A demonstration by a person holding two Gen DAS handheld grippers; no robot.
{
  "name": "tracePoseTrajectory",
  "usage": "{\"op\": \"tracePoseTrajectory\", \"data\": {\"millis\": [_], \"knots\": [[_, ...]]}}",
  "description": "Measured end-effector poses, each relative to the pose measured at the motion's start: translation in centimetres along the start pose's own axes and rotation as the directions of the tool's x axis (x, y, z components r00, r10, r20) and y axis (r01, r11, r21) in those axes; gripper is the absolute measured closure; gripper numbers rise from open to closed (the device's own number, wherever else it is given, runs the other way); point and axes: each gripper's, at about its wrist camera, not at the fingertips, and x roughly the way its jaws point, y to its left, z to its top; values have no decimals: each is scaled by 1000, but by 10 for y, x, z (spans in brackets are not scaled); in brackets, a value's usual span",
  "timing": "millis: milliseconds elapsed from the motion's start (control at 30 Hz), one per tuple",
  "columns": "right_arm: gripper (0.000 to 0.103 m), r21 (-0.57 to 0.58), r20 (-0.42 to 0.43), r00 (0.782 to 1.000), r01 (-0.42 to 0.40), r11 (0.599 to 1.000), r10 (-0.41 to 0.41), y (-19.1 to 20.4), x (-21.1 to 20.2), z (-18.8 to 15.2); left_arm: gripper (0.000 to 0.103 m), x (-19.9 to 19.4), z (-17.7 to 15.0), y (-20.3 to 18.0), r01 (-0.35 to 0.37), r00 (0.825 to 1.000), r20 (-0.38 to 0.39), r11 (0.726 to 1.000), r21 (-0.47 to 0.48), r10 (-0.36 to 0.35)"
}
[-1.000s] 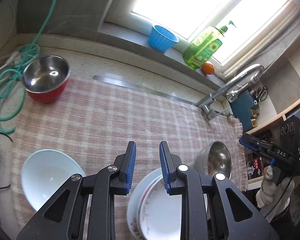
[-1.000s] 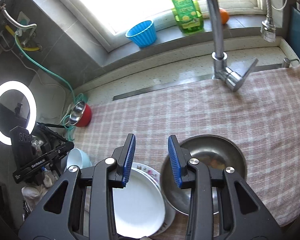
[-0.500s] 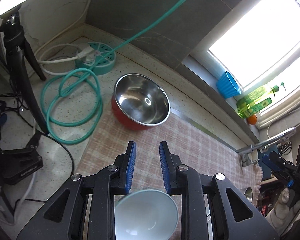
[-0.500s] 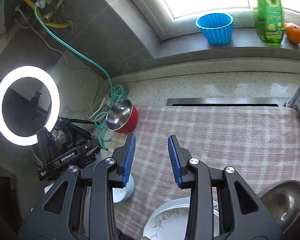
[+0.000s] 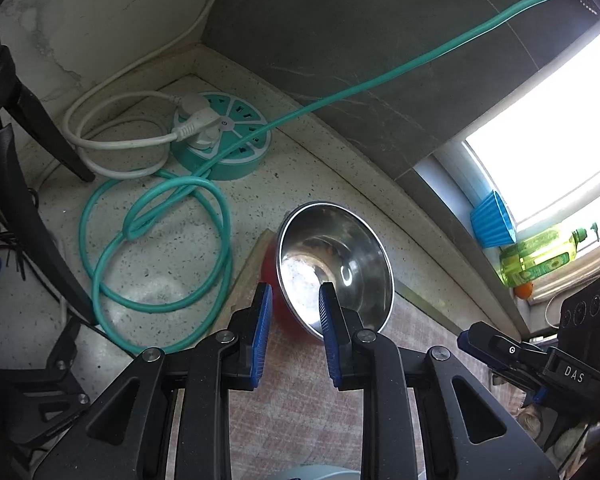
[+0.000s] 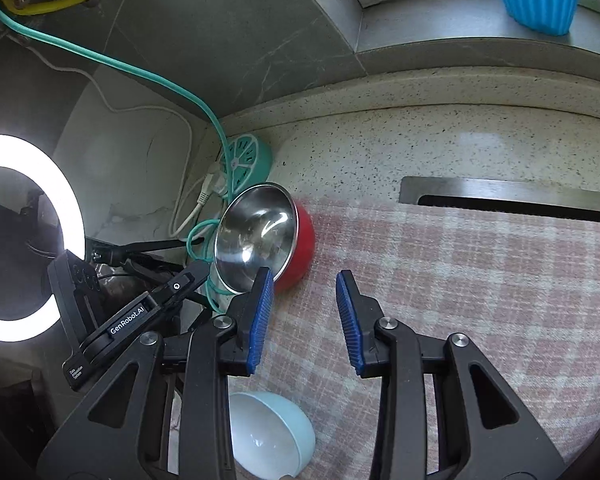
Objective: Organize plates and bowls
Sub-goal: 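Move both grippers to the red-bottomed steel bowl rim and close, then carry the red-bottomed bowl and lower it into the large steel bowl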
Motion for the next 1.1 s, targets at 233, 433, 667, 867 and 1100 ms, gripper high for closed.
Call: {"op": "tracePoseTrajectory", "data": {"millis": [233,433,667,867,1100], "knots": [[68,-19,-39,998,38,999,-39,14,42,19,81,17,9,6,-24,1000,-19,1000,-10,23],[74,-15,-63,996,70,997,-71,13,67,31,81,23,11,8,-33,999,-30,999,3,33],[86,-41,-87,991,102,994,-105,14,81,34,83,31,14,5,-26,999,-47,999,24,27],[94,-75,-95,989,110,991,-117,19,84,33,86,33,14,2,-27,998,-48,999,45,29],[94,-94,-84,989,117,989,-125,23,72,28,86,29,8,2,-21,999,-47,998,54,24]]}}
